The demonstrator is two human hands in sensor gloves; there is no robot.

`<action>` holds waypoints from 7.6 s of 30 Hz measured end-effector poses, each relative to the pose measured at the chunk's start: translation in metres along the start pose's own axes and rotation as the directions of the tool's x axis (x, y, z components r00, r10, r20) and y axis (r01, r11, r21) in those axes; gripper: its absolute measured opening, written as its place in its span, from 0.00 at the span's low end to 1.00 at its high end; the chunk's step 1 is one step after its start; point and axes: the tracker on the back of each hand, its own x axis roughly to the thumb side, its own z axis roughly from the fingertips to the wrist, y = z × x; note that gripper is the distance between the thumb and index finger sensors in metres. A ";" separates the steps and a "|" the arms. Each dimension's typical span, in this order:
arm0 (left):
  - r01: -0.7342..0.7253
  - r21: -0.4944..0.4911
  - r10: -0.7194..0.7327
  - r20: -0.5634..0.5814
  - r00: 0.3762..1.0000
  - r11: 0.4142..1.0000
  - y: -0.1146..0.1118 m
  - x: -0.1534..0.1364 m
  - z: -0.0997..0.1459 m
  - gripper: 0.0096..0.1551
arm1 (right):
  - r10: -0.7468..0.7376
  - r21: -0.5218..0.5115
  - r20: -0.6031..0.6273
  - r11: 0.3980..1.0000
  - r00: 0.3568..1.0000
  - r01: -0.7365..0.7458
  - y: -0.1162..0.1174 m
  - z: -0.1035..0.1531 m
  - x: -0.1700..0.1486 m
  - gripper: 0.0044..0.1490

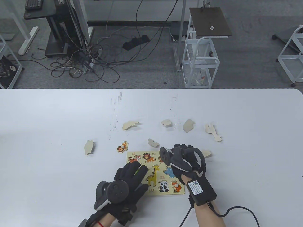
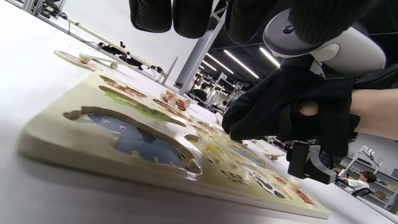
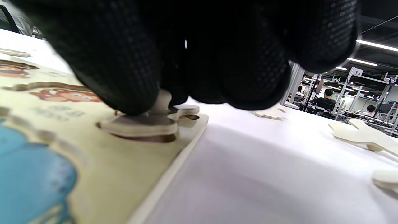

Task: Fit puzzle pieces into frame

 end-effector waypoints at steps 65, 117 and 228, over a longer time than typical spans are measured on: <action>0.043 0.053 -0.044 0.007 0.999 0.998 0.006 0.001 0.002 0.39 | -0.297 -0.074 -0.246 0.955 0.923 0.288 0.010 0.043 -0.125 0.25; -0.408 0.141 0.430 -0.199 0.881 0.902 0.008 -0.022 0.003 0.24 | -0.452 -0.406 0.317 0.730 0.834 0.549 -0.055 0.134 0.051 0.33; 0.023 0.024 -0.019 -0.158 0.987 0.999 0.004 -0.013 0.002 0.39 | -0.111 0.024 -0.001 0.994 0.994 0.111 -0.017 0.003 0.025 0.31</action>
